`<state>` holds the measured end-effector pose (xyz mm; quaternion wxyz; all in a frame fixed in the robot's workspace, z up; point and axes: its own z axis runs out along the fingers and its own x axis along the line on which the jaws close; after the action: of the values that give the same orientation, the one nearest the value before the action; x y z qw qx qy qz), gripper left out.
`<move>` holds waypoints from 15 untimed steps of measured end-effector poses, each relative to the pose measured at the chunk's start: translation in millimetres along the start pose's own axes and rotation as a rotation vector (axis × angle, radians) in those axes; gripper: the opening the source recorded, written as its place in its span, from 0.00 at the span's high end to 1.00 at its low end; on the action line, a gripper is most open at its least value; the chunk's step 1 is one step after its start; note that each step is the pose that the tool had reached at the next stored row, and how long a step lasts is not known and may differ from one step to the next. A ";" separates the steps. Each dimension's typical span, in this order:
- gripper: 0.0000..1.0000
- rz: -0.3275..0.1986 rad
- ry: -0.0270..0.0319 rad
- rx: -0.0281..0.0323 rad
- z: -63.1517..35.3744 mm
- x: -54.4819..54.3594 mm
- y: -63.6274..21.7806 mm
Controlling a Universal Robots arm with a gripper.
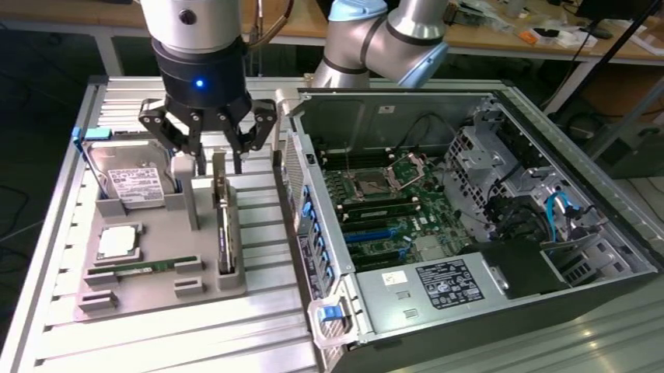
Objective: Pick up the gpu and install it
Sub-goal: 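Pick up the gpu and move the gpu toward the slot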
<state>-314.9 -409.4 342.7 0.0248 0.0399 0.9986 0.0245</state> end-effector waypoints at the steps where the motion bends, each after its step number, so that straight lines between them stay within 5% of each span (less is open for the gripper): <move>1: 0.52 0.000 -0.0001 0.0004 3.3 0.8 -1.1; 15: 0.52 0.002 -0.0002 0.0024 32.1 4.3 -11.2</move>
<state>-318.5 -418.7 309.9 0.0248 0.0411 0.9986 0.0234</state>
